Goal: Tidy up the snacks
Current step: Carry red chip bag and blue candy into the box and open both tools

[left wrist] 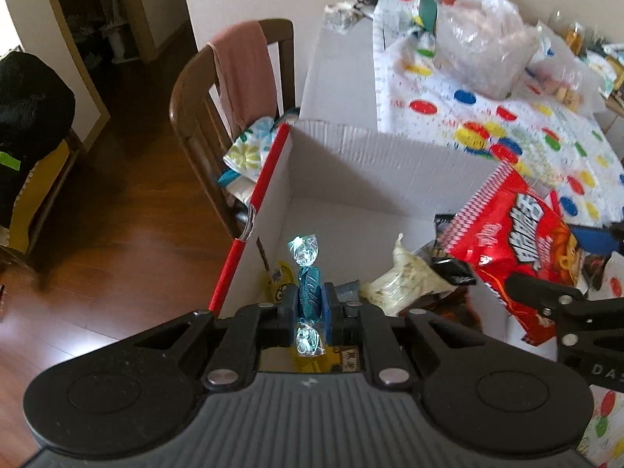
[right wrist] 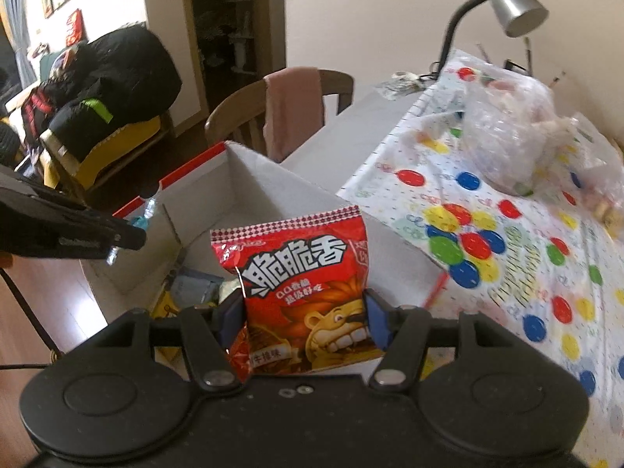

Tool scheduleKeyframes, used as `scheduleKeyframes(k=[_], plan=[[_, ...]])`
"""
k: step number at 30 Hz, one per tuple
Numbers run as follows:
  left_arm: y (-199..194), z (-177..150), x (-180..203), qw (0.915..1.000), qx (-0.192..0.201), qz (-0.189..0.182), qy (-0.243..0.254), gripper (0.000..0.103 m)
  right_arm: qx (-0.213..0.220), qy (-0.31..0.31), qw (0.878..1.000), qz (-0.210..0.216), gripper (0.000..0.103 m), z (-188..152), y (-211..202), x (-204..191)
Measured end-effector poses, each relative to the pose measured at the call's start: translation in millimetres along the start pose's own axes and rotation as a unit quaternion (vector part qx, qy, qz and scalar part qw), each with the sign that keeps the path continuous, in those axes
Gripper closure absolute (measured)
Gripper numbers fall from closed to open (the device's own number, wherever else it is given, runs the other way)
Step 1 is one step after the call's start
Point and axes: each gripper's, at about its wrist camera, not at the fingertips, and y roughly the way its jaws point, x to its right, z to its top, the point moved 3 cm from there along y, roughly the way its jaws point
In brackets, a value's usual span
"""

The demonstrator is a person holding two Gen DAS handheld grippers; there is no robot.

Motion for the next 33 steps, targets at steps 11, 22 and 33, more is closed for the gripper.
scheduleKeyframes(k=[11,22,33], plan=[[35.2,-2.5,9.7,0.9987,-0.043,0.001,0.027,0.091,-0.046,-0.029,0.999,0.000,0.041,-4.5,43.4,-14.7],[59.8,-13.6,18.1,0.9964,-0.072,0.012,0.043,0.091,-0.065,-0.042,0.997,0.004,0.041,-12.6,56.6,-23.0],[57.7,-16.9,21.8,0.9968,-0.070,0.013,0.036,0.088,-0.064,-0.037,0.997,0.006,0.034,-15.1,51.9,-24.7]])
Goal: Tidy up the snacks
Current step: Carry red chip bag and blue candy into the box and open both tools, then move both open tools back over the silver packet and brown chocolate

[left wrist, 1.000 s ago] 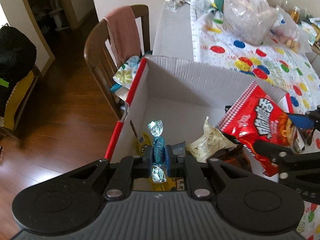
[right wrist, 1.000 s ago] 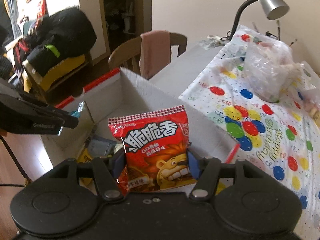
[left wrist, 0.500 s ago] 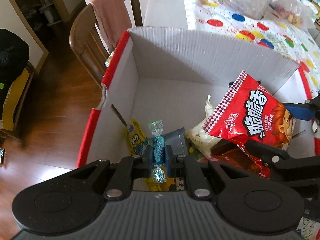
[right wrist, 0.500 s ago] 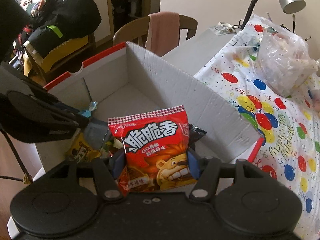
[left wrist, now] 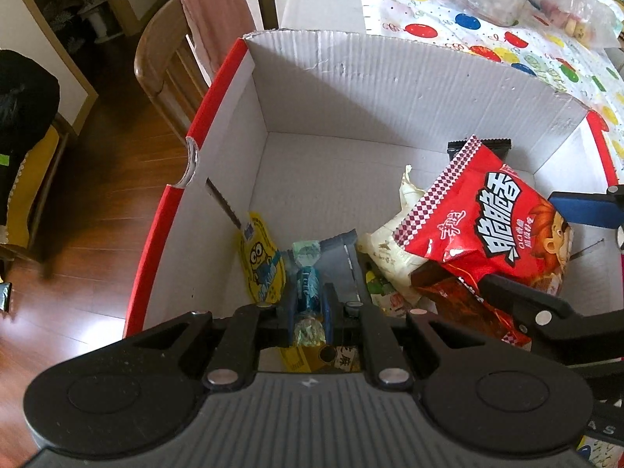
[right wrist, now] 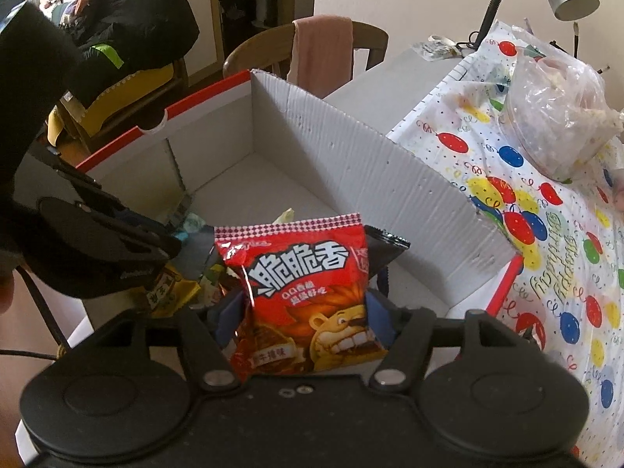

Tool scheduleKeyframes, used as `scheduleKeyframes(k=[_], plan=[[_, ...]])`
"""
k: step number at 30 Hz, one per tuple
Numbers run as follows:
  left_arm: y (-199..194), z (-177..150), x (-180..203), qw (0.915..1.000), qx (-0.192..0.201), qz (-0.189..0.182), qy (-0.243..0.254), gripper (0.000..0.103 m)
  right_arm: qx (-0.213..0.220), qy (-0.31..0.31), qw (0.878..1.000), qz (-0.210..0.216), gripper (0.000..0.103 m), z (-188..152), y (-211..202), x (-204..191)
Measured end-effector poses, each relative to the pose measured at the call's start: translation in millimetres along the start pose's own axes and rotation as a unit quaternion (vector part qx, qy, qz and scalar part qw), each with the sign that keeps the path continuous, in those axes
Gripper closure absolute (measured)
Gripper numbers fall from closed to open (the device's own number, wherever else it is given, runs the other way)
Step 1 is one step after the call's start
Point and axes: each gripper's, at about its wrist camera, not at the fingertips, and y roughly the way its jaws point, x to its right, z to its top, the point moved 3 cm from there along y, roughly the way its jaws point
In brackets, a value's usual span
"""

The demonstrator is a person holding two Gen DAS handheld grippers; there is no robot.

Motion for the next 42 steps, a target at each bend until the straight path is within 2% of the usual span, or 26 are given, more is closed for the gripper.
scheduleKeyframes(k=[9,11,16,18,20,26,28,35,38,42], plan=[[-24.5,-8.6,-2.9,0.9994,0.031,-0.013,-0.011,0.055,0.017,0.011,1.000,0.010,0.027,-3.2,-20.2,1.1],[-31.4,-11.4,-2.6,0.9990,0.040,-0.016,-0.012,0.051,0.023,0.018,0.999,0.014,0.024,-3.9,-26.8,3.5],[-49.5,-16.4,1.7,0.9976,0.063,-0.025,-0.015,0.049,0.043,0.031,0.998,0.023,0.020,-6.0,-46.0,10.2],[-57.2,-18.6,3.5,0.9966,0.074,-0.030,-0.018,0.041,0.051,0.033,0.998,0.024,0.019,-7.7,-53.7,12.9],[-66.1,-20.0,5.9,0.9954,0.087,-0.033,-0.021,0.038,0.058,0.037,0.997,0.028,0.017,-10.0,-61.3,16.2],[-91.9,-24.9,15.0,0.9912,0.122,-0.044,-0.024,0.035,0.077,0.048,0.995,0.035,0.012,-18.4,-83.6,23.5],[-101.2,-27.3,21.6,0.9893,0.138,-0.044,-0.020,0.031,0.084,0.052,0.994,0.037,0.009,-22.1,-91.0,27.4],[-126.5,-37.2,53.8,0.9829,0.177,-0.051,0.002,0.029,0.105,0.067,0.991,0.045,0.005,-37.3,-117.4,41.2],[-133.5,-40.2,70.4,0.9807,0.186,-0.059,0.007,0.024,0.118,0.076,0.989,0.046,0.001,-46.5,-130.6,51.7],[-140.9,-45.2,94.9,0.9782,0.195,-0.072,0.009,0.024,0.133,0.088,0.986,0.051,0.000,-62.4,-147.3,69.8]])
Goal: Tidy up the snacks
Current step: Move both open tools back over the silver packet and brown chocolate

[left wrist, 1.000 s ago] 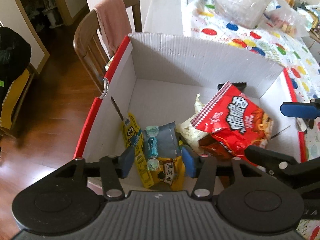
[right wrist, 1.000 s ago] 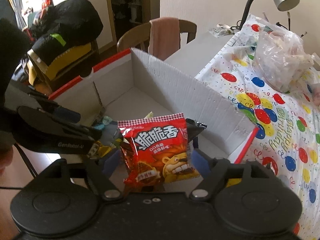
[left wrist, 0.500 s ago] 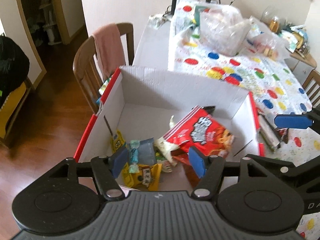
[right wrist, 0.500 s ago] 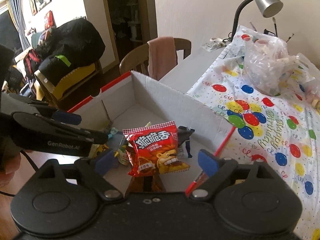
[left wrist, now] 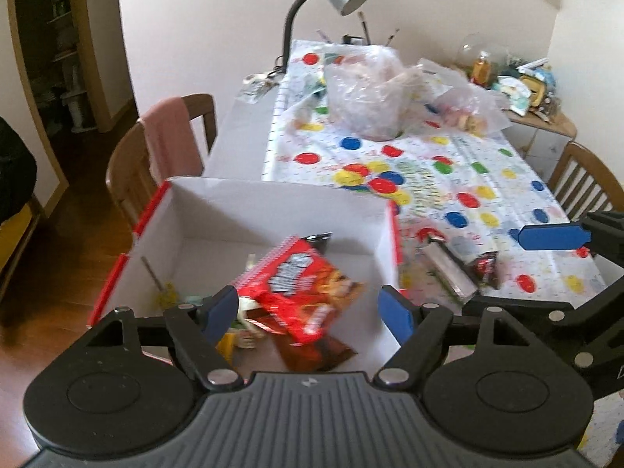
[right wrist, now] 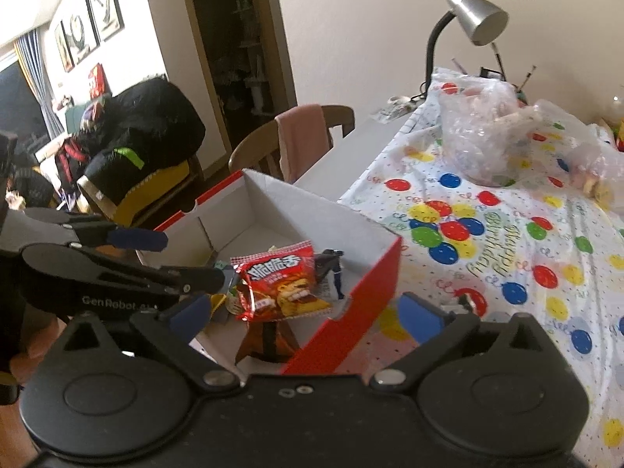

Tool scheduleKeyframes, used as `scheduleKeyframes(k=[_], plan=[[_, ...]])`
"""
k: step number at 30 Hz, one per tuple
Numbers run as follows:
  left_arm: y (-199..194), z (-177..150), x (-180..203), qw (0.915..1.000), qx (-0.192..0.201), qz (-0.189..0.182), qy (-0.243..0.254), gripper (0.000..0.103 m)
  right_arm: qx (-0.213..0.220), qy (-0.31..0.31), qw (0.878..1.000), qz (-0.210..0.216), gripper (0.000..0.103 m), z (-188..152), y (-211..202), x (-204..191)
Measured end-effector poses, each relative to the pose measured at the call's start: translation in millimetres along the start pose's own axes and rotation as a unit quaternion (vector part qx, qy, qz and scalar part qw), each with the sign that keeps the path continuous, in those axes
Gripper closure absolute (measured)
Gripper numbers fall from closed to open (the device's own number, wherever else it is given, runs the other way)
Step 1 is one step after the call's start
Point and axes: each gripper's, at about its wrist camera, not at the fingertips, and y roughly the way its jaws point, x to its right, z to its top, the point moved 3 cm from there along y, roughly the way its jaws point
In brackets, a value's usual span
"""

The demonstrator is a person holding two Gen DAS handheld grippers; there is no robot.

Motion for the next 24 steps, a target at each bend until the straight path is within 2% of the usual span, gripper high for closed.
scheduleKeyframes(k=[7,14,19,24], plan=[[0.7,-0.8,49.3,0.9997,0.013,-0.021,0.005,0.020,0.022,0.013,1.000,-0.007,0.000,-17.4,-32.9,37.9],[11.3,-1.9,97.3,0.9993,0.018,-0.032,0.004,0.020,0.021,0.019,0.999,-0.033,0.000,-36.5,-55.6,86.4],[29.8,3.7,129.0,0.9994,0.005,-0.033,-0.003,0.020,0.013,0.023,0.998,-0.051,0.000,-47.1,-65.3,124.0],[53.1,4.8,160.8,0.9994,-0.019,-0.029,0.003,0.020,0.002,-0.016,0.998,-0.061,0.000,-58.9,-71.9,155.8]])
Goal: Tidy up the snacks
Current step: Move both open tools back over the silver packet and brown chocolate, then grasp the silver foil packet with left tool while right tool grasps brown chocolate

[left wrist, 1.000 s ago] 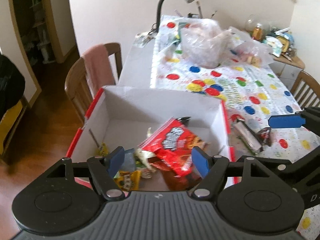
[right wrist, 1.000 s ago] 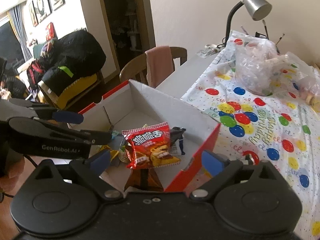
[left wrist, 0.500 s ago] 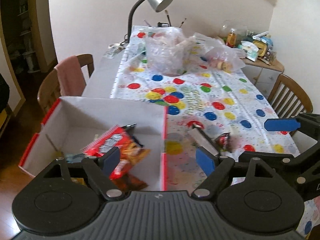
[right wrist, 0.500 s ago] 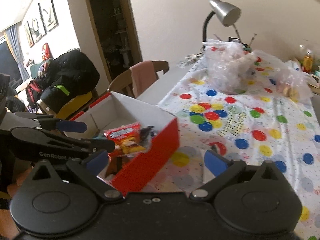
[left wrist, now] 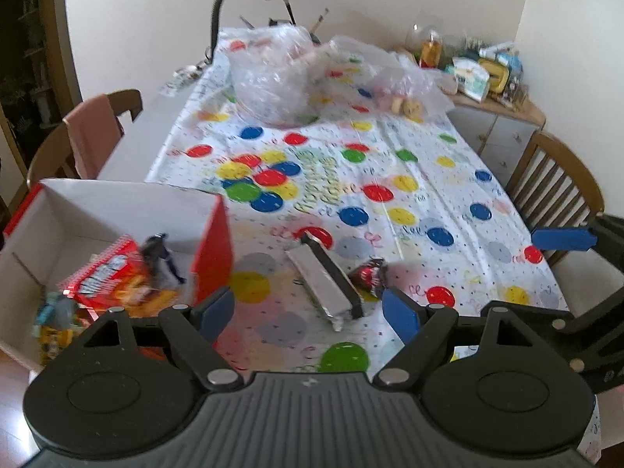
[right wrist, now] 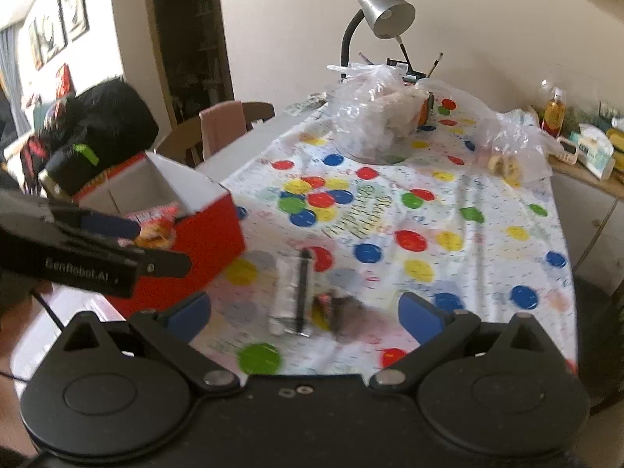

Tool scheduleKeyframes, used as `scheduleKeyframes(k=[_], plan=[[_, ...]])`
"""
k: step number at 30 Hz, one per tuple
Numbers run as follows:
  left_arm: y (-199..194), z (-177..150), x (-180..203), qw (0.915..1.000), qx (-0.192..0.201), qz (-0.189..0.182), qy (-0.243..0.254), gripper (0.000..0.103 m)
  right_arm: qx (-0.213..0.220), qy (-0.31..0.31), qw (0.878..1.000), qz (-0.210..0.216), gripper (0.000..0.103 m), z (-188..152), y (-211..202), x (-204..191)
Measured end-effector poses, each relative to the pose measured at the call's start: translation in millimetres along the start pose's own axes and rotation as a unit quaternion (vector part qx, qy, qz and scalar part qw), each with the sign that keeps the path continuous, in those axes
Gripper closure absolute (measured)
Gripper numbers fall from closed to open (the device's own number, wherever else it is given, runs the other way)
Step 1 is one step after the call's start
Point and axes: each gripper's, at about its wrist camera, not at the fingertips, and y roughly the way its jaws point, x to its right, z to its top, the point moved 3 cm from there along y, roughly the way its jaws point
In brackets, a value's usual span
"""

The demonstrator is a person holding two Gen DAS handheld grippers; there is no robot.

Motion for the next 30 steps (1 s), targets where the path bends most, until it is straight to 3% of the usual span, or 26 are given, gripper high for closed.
scheduleKeyframes(k=[8,13,15,21,30], plan=[[66.7,1.7,24.2,0.9972,-0.066,0.031,-0.014,0.020,-0.036,-0.031,0.999,0.022,0.000,-17.5,18.5,41.7],[117.5,2.7,24.0,0.9875,-0.144,0.041,-0.049,0.020,-0.058,-0.035,0.997,0.034,0.000,-28.9,35.3,58.5],[131.8,2.6,23.4,0.9841,-0.158,0.053,-0.061,0.020,-0.064,-0.032,0.997,0.037,0.000,-32.6,40.7,64.7],[163.1,8.2,18.8,0.9780,-0.177,0.074,-0.081,0.020,-0.079,-0.028,0.995,0.050,0.000,-39.2,53.4,75.0],[182.9,9.9,21.3,0.9765,-0.181,0.088,-0.078,0.021,-0.090,-0.026,0.993,0.065,0.001,-40.6,74.0,78.6]])
